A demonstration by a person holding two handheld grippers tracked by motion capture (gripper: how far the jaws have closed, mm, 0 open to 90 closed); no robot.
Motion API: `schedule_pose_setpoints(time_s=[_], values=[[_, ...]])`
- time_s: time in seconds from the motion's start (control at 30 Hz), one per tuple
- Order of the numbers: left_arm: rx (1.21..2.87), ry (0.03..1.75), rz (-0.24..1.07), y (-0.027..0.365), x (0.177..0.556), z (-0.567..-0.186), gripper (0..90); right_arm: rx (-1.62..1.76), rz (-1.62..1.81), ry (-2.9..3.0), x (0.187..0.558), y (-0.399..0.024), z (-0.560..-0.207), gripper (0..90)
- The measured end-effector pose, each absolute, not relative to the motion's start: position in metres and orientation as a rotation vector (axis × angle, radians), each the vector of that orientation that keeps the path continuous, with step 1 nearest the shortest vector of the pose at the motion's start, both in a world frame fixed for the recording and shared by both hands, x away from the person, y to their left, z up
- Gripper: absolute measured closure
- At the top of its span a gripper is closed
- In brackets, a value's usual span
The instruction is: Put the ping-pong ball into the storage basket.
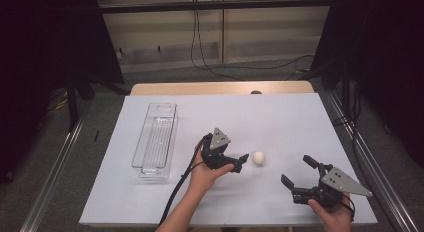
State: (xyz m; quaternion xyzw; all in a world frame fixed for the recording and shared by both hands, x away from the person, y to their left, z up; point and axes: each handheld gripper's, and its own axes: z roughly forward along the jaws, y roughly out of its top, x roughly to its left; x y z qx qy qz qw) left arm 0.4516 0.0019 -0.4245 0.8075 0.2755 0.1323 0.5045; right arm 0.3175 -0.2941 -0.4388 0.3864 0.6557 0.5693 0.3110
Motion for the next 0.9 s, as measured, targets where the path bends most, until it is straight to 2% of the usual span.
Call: schedule_pose_setpoints(time_s=[0.9], values=[[1.977,0.671,0.31,-0.0066,0.4526,-0.4263,2.4,1.017,1.504,1.741,0.3173,-0.2938,-0.4389,2.7]])
